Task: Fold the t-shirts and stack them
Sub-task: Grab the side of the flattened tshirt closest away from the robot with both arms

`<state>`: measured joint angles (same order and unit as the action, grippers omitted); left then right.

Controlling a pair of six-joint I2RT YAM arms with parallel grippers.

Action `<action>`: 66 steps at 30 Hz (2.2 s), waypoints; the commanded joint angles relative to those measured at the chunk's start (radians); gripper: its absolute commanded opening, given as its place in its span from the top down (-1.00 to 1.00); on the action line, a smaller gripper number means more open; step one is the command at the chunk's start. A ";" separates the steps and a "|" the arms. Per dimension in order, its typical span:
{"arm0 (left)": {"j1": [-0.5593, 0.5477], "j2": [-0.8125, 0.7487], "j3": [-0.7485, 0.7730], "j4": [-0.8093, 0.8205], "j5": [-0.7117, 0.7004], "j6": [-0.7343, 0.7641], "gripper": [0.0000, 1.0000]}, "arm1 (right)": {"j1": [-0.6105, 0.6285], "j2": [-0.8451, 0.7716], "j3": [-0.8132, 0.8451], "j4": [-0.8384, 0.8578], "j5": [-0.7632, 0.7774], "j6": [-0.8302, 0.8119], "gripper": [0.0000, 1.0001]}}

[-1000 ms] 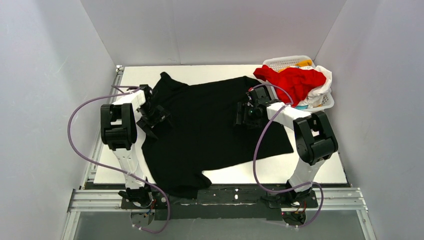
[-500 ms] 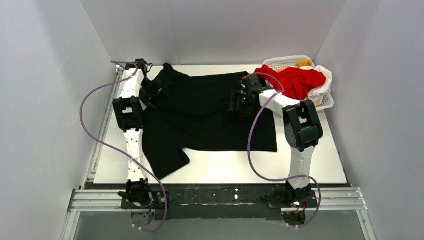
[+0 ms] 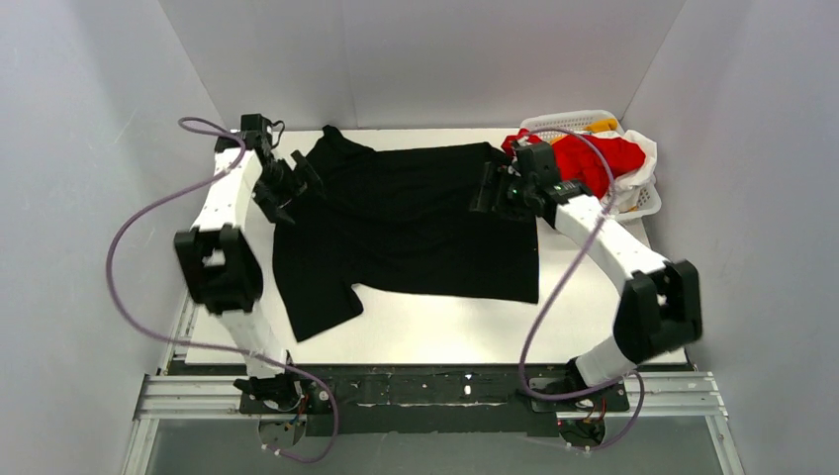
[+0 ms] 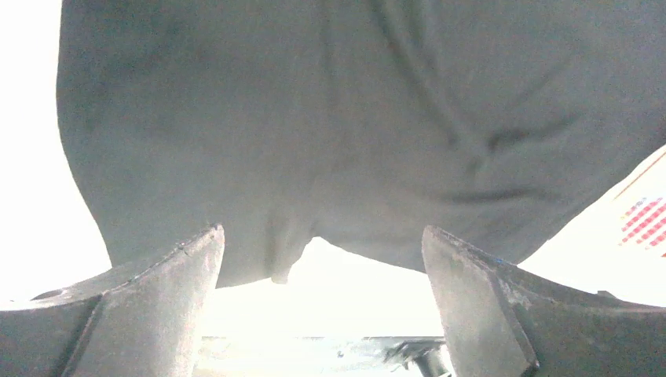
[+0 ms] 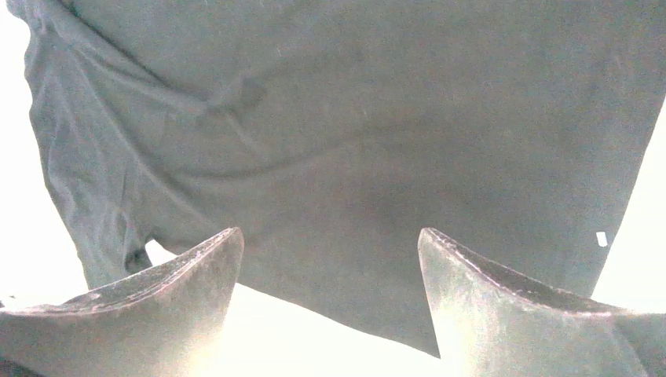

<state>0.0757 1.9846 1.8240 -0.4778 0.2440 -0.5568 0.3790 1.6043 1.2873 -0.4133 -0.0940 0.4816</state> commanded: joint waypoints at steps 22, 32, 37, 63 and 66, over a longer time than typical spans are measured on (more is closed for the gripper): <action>-0.061 -0.878 -1.235 0.123 -0.365 -0.318 -0.84 | -0.153 -0.415 -0.456 0.005 0.089 0.140 -0.92; -0.060 -0.837 -1.328 0.191 -0.337 -0.344 -0.32 | -0.155 -0.457 -0.462 -0.020 0.187 0.116 -0.92; -0.061 -0.800 -1.330 0.218 -0.344 -0.343 -0.08 | -0.155 -0.461 -0.464 -0.024 0.182 0.122 -0.91; -0.062 -0.808 -1.293 0.147 -0.304 -0.315 1.00 | -0.155 -0.448 -0.669 -0.142 0.055 0.231 -0.47; -0.060 -0.817 -1.294 0.145 -0.311 -0.320 1.00 | -0.155 -0.408 -0.674 -0.124 0.087 0.243 -0.43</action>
<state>0.0158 1.1732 0.5652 -0.2157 -0.0597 -0.8619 0.2287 1.1591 0.6224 -0.5629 -0.0231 0.6991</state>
